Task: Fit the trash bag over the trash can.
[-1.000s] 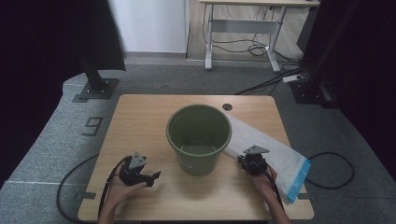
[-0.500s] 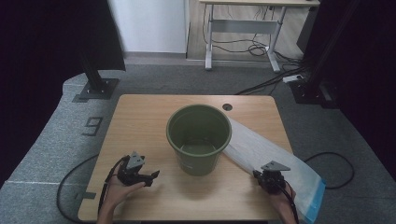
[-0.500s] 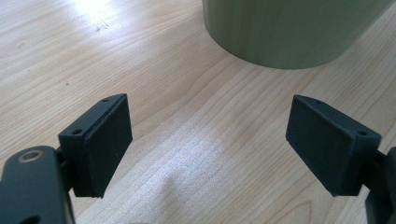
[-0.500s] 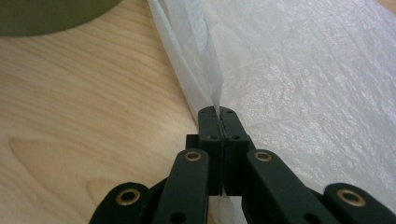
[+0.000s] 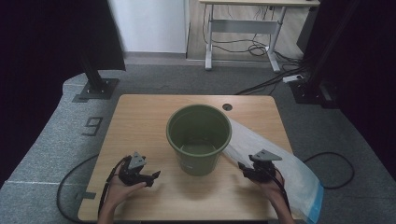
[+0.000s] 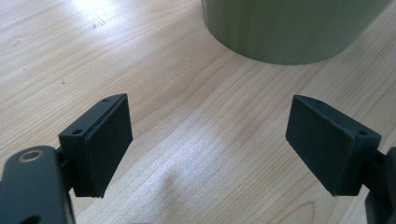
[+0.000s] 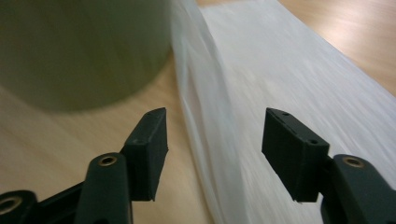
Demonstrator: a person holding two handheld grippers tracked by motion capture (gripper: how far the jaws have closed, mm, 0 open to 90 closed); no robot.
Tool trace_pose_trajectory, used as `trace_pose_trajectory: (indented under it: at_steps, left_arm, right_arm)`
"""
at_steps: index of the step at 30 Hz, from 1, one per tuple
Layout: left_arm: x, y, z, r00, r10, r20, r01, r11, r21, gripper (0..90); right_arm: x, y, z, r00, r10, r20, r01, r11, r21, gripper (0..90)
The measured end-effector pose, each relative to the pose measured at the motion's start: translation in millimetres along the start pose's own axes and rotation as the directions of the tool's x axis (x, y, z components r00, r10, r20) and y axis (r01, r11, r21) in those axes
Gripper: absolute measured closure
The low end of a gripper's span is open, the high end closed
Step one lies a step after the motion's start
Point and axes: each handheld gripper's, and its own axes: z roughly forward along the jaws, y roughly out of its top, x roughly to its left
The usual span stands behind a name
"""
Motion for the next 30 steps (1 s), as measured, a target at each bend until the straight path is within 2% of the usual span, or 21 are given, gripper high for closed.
trace_pose_trajectory:
  at_steps: [3,8,11,13,17,18,24,26,28,30]
  left_arm:
    - [0.2,0.2,-0.8,1.0,-0.006,0.002,0.006,1.0,-0.008,14.6]
    - [0.6,0.2,-2.6,1.0,-0.009,0.003,0.009,0.9998,-0.017,14.6]
    - [1.4,0.4,-3.4,0.9999,-0.01,0.001,0.01,0.9997,-0.021,14.6]
    - [1.7,0.2,-3.4,1.0,-0.01,0.0,0.01,0.9997,-0.021,14.7]
    - [0.8,0.4,-3.3,1.0,-0.007,-0.003,0.006,0.9997,-0.022,14.7]
    - [0.8,0.4,-3.6,1.0,-0.007,-0.004,0.007,0.9997,-0.022,14.7]
    - [1.0,0.3,-4.2,0.9999,-0.009,-0.01,0.009,0.9997,-0.023,14.6]
    - [0.7,0.4,-4.4,0.9999,-0.007,-0.011,0.007,0.9997,-0.024,14.7]
    - [0.4,0.4,-4.3,0.9999,-0.006,-0.01,0.005,0.9997,-0.023,14.6]
    - [0.4,0.5,-4.4,0.9999,-0.005,-0.01,0.005,0.9997,-0.024,14.7]
  right_arm:
    - [5.0,11.7,21.0,0.9989,-0.045,-0.016,0.045,0.999,0.017,35.5]
    - [10.6,22.4,49.1,0.996,-0.076,-0.047,0.079,0.996,0.046,32.5]
    - [9.2,22.3,59.4,0.9951,-0.074,-0.066,0.077,0.996,0.044,32.9]
    - [9.7,21.9,62.4,0.9945,-0.086,-0.06,0.089,0.995,0.047,35.4]
    - [6.5,19.7,67.6,0.9957,-0.081,-0.045,0.084,0.994,0.069,47.8]
    - [5.3,19.0,68.6,0.9958,-0.074,-0.053,0.078,0.994,0.073,51.4]
    - [7.0,17.7,69.4,0.9941,-0.084,-0.069,0.09,0.992,0.086,79.3]
    - [6.6,16.8,68.7,0.9947,-0.073,-0.073,0.079,0.993,0.088,86.7]
    - [6.5,14.0,66.3,0.9957,-0.061,-0.07,0.065,0.995,0.07,88.8]
    - [7.9,10.7,63.9,0.9957,-0.064,-0.066,0.07,0.994,0.081,88.8]
